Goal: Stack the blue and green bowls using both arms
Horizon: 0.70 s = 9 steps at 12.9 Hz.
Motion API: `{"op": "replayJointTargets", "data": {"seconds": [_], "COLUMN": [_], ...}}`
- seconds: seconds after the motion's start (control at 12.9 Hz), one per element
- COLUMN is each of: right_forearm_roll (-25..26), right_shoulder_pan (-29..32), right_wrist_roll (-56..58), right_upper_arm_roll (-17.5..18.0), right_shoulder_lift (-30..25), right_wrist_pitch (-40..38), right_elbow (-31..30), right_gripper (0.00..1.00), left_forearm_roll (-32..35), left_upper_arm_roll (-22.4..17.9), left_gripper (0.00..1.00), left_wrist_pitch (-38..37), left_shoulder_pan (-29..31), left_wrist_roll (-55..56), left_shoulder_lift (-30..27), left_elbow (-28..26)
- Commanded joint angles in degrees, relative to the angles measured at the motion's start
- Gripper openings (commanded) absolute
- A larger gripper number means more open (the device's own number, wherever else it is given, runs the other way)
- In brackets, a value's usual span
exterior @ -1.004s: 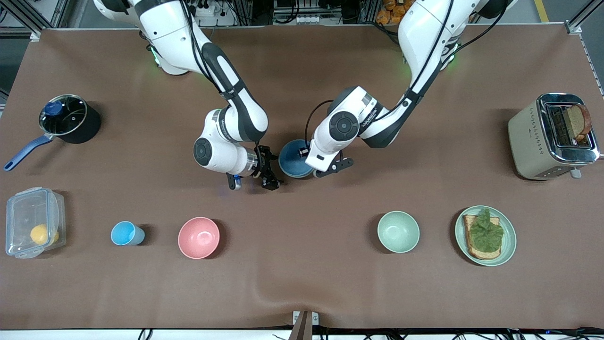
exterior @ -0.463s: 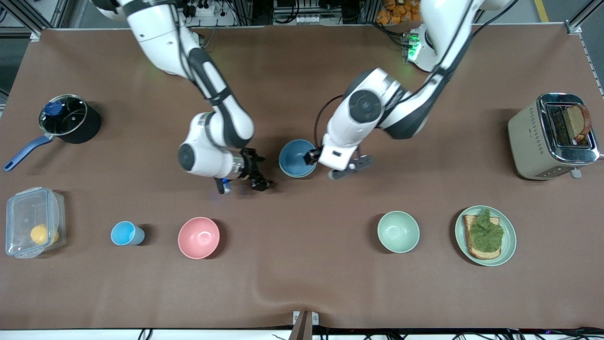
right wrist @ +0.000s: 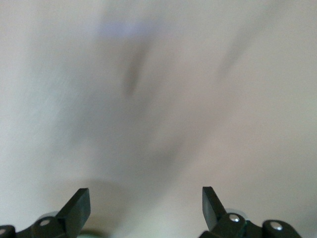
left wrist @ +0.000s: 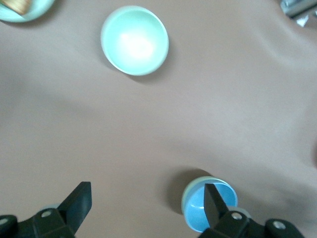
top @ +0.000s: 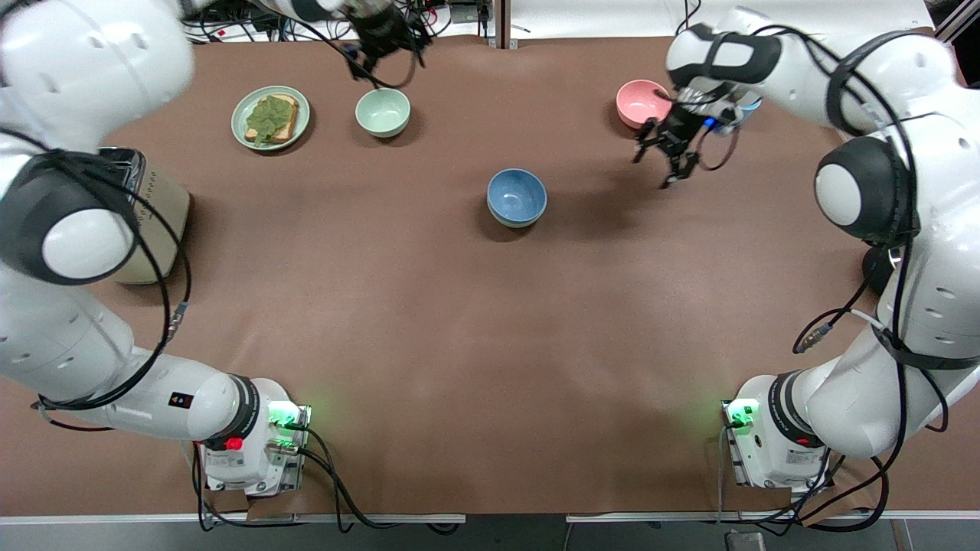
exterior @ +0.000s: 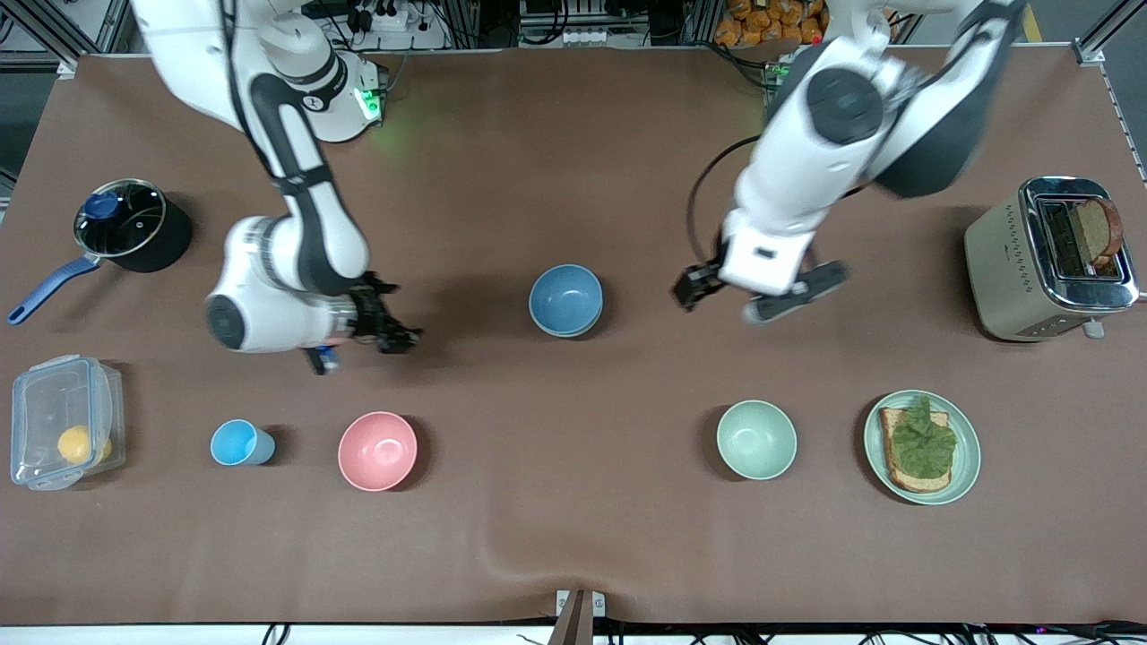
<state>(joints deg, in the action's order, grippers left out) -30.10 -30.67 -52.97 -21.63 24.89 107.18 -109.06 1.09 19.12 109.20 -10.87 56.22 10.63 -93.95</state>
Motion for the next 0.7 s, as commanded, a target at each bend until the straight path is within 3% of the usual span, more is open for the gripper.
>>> {"op": "replayJointTargets", "data": {"seconds": [0.0,0.23,0.39,0.62], "right_forearm_roll": [8.2,8.57,10.66,15.69], "right_shoulder_pan": [-0.09,2.1,4.21,4.31], "right_wrist_roll": [5.11,21.9,28.67,36.08], "right_upper_arm_roll": [-4.02,-11.49,-11.94,-14.83], "right_shoulder_lift": [-1.59,-1.25,-1.5,-2.03], "right_wrist_pitch": [-8.01,-17.68,-20.34,-22.8], "right_elbow": [3.84,9.99,14.21,21.85], "right_gripper": [1.0,1.0,1.0,1.0], "left_forearm_roll": [0.67,0.58,0.05,-0.74], "left_upper_arm_roll": [0.21,0.3,0.48,-3.91], "left_gripper": [1.0,1.0,1.0,1.0], "left_wrist_pitch": [-8.1,-11.98,-14.35,-17.34], "left_shoulder_pan": [4.62,10.68,14.98,14.74], "left_wrist_roll": [-7.15,-12.69,-18.82,-27.55], "left_shoulder_lift": [-4.99,-8.6,-9.48,-11.86], "left_elbow": [1.31,1.57,2.45,2.63]}}
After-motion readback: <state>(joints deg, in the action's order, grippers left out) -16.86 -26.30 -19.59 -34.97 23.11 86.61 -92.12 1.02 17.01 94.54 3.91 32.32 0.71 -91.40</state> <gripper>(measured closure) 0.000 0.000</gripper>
